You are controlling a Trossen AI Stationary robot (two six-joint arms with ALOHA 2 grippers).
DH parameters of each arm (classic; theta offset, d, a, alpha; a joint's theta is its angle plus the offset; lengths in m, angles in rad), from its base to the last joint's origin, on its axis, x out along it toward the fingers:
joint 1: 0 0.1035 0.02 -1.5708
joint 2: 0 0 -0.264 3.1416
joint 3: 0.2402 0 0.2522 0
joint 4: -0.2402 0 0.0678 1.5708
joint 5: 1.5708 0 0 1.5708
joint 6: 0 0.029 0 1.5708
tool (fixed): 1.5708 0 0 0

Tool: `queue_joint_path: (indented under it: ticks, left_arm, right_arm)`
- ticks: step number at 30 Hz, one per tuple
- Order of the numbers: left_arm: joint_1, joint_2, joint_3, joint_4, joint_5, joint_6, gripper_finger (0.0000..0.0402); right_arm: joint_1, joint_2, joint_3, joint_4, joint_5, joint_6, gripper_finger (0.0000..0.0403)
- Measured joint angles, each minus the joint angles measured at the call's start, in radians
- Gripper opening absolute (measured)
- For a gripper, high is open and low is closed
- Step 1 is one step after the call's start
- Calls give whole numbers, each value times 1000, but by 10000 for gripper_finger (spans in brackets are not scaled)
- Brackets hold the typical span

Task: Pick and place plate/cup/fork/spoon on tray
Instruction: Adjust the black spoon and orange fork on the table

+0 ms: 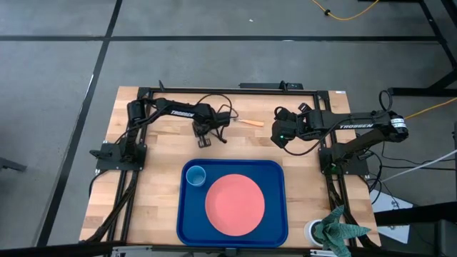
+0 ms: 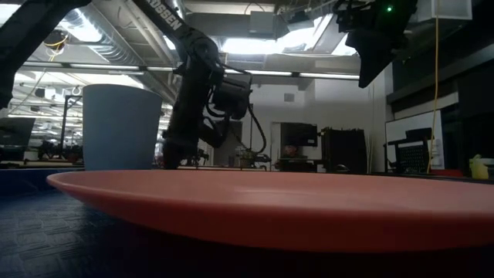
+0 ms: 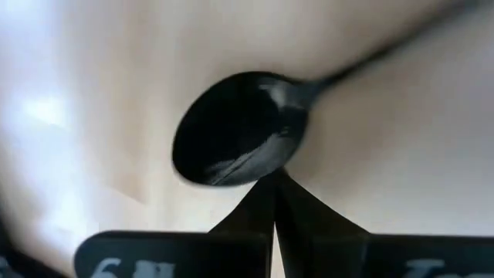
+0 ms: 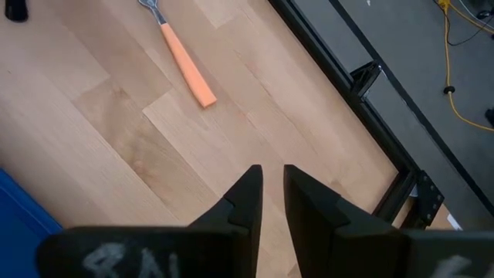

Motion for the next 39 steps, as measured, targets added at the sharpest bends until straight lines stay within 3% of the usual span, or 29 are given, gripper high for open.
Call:
queue_joint_path:
  ticks: [3, 8, 11, 17, 22, 25, 39]
  left_arm:
    - [4, 3, -1, 114, -73, 14, 0]
    - [0, 8, 36, 263, -42, 14, 0]
    - [-20, 6, 78, 248, 15, 14, 0]
    - [-60, -3, 184, 154, 34, 17, 0]
    - [-57, -3, 214, 208, 236, 42, 0]
    - [-41, 11, 215, 280, 293, 42, 0]
    - [31, 81, 214, 373, 315, 40, 0]
  right_arm:
    - [0, 0, 0, 0, 0, 0, 60]
    - [0, 0, 0, 0, 0, 1, 60]
    - [0, 0, 0, 0, 0, 0, 60]
    - [0, 0, 0, 0, 0, 0, 60]
    - [0, 0, 0, 0, 0, -1, 60]
    - [0, 0, 0, 1, 0, -2, 60]
    - [0, 0, 0, 0, 0, -9, 60]
